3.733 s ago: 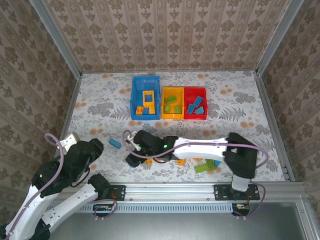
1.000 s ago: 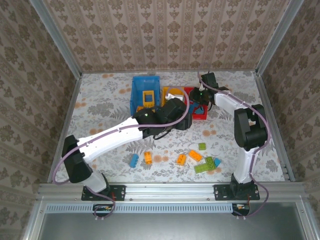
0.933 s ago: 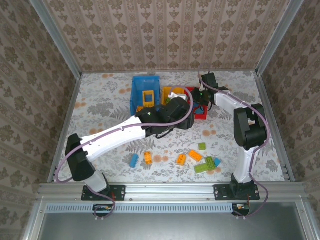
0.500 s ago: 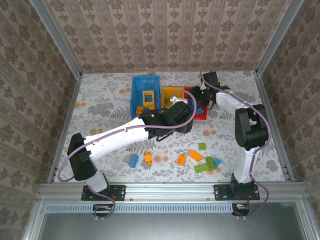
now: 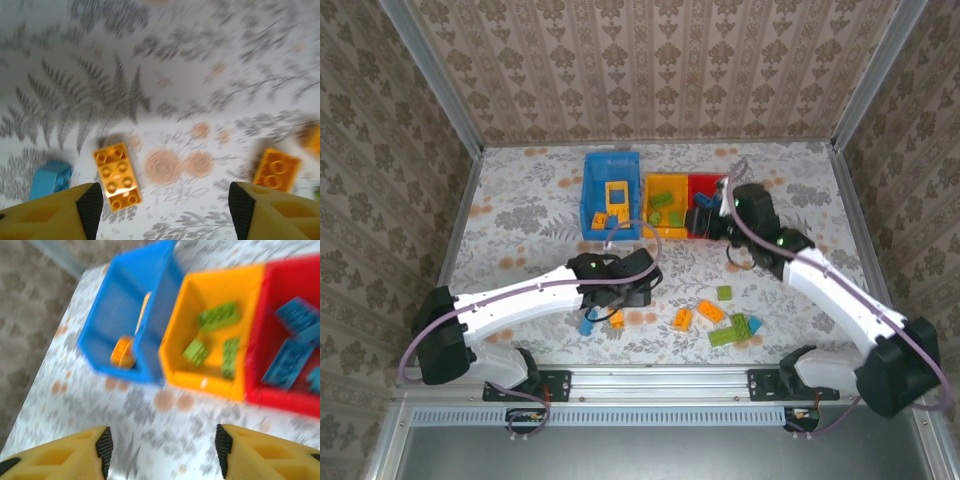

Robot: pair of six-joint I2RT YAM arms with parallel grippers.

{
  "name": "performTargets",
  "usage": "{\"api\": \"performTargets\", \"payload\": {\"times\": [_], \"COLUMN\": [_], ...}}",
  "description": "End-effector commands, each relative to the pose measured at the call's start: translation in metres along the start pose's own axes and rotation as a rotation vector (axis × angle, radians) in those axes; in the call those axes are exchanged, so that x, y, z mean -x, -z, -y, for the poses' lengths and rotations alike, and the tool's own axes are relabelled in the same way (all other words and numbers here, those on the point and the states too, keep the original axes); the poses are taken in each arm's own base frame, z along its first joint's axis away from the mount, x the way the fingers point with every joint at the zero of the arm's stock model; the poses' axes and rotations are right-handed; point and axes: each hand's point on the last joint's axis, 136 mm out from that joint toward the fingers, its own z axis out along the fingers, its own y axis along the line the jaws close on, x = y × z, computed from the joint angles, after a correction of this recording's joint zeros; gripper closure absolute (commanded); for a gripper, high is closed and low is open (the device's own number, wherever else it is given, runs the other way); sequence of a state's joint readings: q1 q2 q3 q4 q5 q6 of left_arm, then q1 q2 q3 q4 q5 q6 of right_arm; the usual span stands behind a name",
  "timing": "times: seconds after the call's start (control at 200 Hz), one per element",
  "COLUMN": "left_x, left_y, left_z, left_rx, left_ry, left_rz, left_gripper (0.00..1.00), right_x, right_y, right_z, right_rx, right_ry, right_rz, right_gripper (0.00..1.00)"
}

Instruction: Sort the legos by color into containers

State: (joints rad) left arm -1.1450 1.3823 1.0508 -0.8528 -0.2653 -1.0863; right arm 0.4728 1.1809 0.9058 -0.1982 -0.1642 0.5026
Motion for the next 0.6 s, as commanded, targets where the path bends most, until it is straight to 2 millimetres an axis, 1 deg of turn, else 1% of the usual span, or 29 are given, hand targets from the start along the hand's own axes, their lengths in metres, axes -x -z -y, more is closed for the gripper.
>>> {"api": "performTargets", "payload": {"times": [0.0,0.07,0.15,0.235,0.285,0.385,0.595], "left_x": [-0.027,-0.034,-0.039,-0.045,-0.048,-0.055,-0.062], "left_y": [-0.015,-0.025,-0.036,-0.045,-0.049,-0.059,-0.071], "left_z": [-0.013,-0.014,-0.019,-0.024,-0.027,-0.030,-0.036], "left_rx": [0.051,0.074,0.109,0.138,0.151,0.157,0.184], "left_ry": [0.106,0.114,0.128,0.135,0.143,0.153,0.155], "left_rz": [-0.103,-0.129,-0.151,-0.169,-0.181,-0.209,-0.225], "left_gripper": [0.28,0.27,0.27,0.26,0.26,0.26,0.30], "right_x": [-0.047,-0.076,-0.104,-0.127,-0.136,-0.144,-0.140], "right_y": [0.007,0.013,0.019,0.022,0.024,0.027,0.026], "right_z": [-0.001,-0.009,-0.018,-0.020,-0.021,-0.023,-0.026], "right_rx": [-0.033,-0.008,0.035,0.054,0.060,0.068,0.071], "right_ry": [0.070,0.077,0.081,0.068,0.064,0.050,0.051], "right_rz": [-0.042,-0.080,-0.121,-0.168,-0.185,-0.188,-0.177], "right_gripper": [0.37,0.35,0.31,0.30,0.29,0.29,0.29]}}
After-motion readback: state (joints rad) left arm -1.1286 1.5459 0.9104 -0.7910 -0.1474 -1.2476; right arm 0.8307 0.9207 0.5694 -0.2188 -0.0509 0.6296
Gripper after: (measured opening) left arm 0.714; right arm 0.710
